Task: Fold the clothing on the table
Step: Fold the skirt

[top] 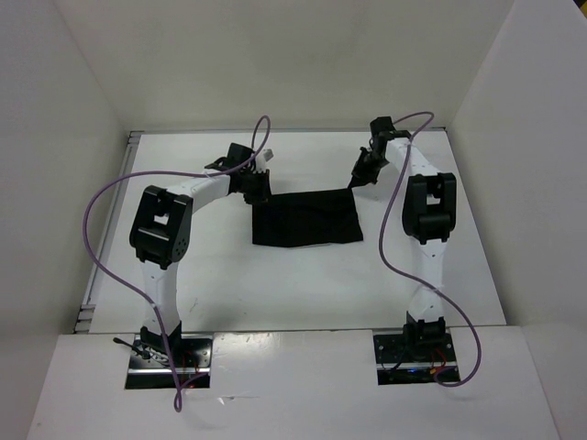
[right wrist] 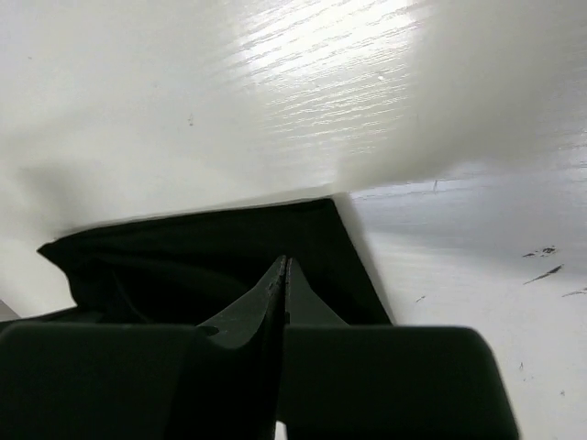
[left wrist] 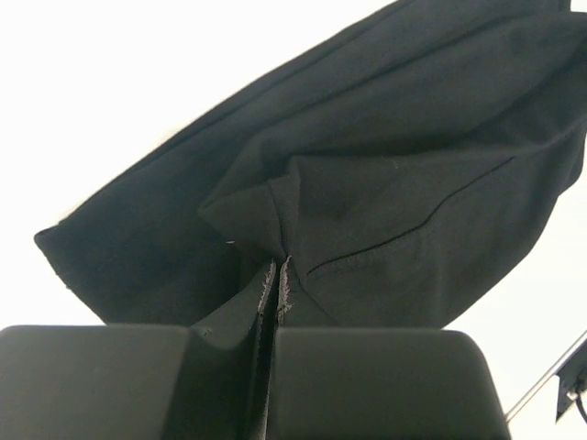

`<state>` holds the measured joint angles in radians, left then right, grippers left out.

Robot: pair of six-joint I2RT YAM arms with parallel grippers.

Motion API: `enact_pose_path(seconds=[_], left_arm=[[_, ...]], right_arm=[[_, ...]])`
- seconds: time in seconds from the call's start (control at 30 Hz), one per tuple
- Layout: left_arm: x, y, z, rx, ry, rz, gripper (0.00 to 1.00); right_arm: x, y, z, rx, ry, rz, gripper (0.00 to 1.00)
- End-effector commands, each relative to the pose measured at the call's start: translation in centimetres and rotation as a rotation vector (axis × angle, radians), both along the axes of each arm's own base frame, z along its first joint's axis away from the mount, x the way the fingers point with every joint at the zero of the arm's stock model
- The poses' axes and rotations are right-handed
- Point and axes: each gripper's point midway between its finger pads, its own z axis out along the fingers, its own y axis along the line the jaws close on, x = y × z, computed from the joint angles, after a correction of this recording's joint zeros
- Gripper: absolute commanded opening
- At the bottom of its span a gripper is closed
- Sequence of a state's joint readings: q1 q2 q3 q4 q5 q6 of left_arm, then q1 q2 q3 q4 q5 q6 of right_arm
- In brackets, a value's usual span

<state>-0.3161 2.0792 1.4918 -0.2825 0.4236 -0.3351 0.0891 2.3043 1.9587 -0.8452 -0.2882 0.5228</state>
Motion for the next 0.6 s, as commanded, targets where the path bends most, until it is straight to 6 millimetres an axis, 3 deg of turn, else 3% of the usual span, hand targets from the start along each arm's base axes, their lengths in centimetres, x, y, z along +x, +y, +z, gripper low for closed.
enact_pose_path(seconds=[0.0, 0.3, 0.57], left_arm=[[-0.3, -0.3, 2.6, -0.046, -0.043, -0.038, 0.00], [0.6, 0.3, 3.4, -0.058, -0.061, -0.024, 0.00], [1.3, 3.2, 4.3, -0.043, -0.074, 0.042, 0.00]], right_arm=[[1.8, 0.0, 0.0, -0.012, -0.045, -0.004, 0.01], [0.0, -0.8, -4.6, -0.084, 0.087, -0.014, 0.01], [-0.8, -1.7, -5.8, -0.134, 0.114, -0.028, 0.01]])
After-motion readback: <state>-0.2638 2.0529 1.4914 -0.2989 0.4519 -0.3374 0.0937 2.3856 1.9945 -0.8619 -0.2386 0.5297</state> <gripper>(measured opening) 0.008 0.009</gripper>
